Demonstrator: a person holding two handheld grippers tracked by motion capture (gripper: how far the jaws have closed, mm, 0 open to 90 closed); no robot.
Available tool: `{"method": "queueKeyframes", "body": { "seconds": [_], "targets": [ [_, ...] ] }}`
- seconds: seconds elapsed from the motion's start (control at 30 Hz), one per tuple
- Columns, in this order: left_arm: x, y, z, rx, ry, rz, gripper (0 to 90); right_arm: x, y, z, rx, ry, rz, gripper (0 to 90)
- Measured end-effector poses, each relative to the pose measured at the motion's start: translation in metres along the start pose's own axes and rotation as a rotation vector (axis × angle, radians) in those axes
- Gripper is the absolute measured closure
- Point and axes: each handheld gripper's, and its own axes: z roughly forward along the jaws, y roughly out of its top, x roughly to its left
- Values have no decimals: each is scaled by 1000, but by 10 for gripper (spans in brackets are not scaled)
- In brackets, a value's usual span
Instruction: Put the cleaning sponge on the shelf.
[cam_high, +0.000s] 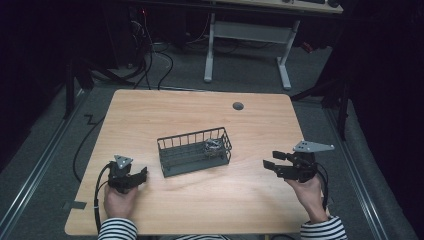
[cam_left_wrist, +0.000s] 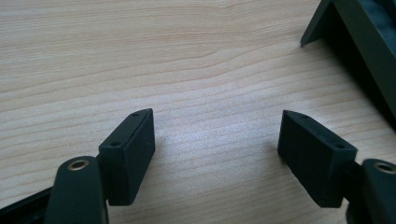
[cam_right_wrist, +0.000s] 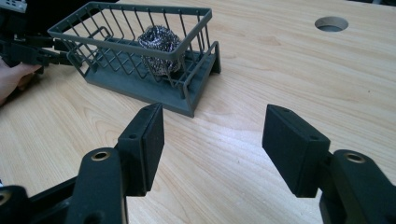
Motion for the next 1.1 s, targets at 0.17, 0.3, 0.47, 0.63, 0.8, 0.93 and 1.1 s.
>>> {"method": "queueKeyframes", "body": {
  "seconds": [0.17, 0.3, 0.47, 0.63, 0.8, 0.93, 1.1],
  "targets": [
    [0, 0, 0, 0, 0, 0, 279, 0, -8, 4, -1, 7, 9, 393],
    [0, 0, 0, 1, 0, 0, 279, 1, -14, 10, 5, 15, 18, 393],
    [0, 0, 0, 0, 0, 0, 279, 1, -21, 17, 17, 26, 30, 393],
    [0, 0, 0, 0, 0, 0, 279, 3, -27, 25, 32, 27, 30, 391],
    [0, 0, 0, 0, -1, 0, 278, 4, -33, 33, 46, 26, 29, 390],
    [0, 0, 0, 0, 0, 0, 279, 4, -37, 39, 53, 30, 32, 391],
    [0, 0, 0, 1, 0, 0, 279, 1, -44, 47, 54, 34, 51, 394]
  ]
}}
